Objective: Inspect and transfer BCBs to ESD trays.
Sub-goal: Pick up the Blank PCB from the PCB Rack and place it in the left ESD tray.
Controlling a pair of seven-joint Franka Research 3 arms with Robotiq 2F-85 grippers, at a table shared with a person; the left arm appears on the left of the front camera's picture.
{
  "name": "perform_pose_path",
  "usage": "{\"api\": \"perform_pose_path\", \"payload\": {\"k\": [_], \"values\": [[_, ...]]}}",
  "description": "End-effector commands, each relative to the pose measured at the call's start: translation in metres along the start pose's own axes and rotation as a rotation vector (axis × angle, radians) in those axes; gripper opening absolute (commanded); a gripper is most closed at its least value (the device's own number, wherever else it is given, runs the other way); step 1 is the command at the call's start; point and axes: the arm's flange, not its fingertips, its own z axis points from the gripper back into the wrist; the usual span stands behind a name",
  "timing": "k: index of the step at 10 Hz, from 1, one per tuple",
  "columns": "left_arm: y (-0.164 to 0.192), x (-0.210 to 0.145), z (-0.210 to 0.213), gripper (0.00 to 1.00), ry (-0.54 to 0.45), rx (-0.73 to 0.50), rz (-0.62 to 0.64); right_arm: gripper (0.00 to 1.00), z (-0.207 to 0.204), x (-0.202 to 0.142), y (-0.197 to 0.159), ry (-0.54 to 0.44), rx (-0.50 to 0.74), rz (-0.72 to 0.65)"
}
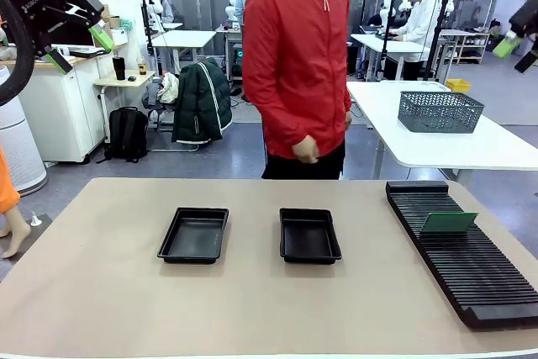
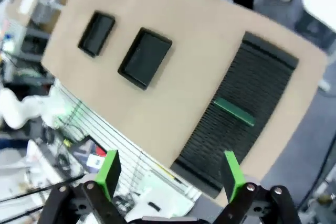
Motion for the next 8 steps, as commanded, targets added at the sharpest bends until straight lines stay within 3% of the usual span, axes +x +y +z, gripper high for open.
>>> {"api": "perform_pose_path", "payload": {"k": [1,8], "values": [[0.0,0.0,0.0,1.0,-0.001,-0.001,0.001,1.0,-0.029,-0.012,-0.006,0.0,-0.027,0.215],[0.0,0.0,0.0,1.0,-0.001,-0.001,0.001,1.0,-0.139,-0.039,-0.037,0.132,-0.11,0.744]]}}
